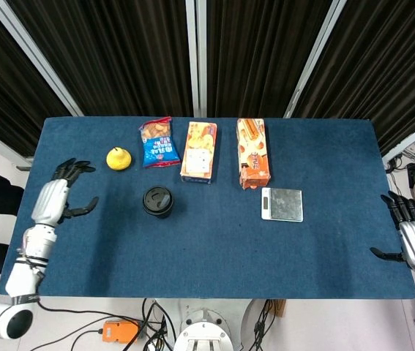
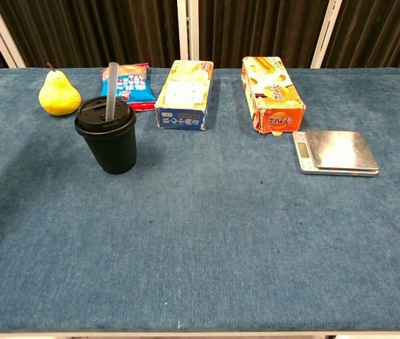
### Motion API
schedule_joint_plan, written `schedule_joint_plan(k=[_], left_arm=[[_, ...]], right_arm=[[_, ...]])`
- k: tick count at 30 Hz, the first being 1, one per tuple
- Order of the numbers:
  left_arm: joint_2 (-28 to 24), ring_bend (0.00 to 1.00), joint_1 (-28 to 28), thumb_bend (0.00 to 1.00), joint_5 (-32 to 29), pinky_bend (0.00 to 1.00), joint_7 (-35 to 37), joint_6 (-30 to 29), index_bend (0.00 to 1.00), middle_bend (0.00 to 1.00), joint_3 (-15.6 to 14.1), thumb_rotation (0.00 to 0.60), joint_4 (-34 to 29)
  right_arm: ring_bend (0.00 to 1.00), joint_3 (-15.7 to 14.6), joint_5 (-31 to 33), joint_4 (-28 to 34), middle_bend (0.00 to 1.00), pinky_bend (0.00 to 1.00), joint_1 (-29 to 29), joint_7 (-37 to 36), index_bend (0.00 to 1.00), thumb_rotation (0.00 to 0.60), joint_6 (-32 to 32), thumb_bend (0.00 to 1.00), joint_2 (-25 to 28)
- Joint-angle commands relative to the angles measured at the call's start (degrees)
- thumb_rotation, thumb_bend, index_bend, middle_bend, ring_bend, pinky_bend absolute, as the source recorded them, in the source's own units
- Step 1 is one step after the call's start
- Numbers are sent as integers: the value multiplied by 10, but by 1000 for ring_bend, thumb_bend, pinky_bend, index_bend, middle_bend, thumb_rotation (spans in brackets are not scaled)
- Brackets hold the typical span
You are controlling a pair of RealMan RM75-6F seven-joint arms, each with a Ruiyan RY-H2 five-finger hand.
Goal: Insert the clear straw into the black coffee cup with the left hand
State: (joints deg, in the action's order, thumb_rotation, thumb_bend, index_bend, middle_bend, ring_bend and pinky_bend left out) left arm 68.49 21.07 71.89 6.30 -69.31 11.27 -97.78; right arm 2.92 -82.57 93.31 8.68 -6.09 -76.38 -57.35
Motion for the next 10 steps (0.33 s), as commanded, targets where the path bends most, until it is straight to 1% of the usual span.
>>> schedule_joint_plan(k=[1, 2, 4, 10], left_arm=[[-54, 0, -41, 233, 10, 0, -104, -24, 234, 148, -51, 600, 2], [-57, 0, -51, 222, 15, 0, -126, -38, 230, 148, -60, 600, 3], [-60, 0, -67, 200, 19, 0, -144, -62, 220, 145, -70, 600, 1], [-56, 0, -125, 180, 44, 0, -134, -139, 197, 137, -94, 600, 1]], right_arm=[[0, -1, -5, 0, 55, 25, -4, -5, 0, 600, -6, 108, 2], [0, -2, -8, 0, 55, 25, -6, -8, 0, 600, -10, 108, 2], [0, -2, -12, -1, 54, 25, -9, -15, 0, 600, -17, 108, 2], [0, -2, -19, -3, 53, 23, -18, -28, 0, 600, -35, 109, 3]])
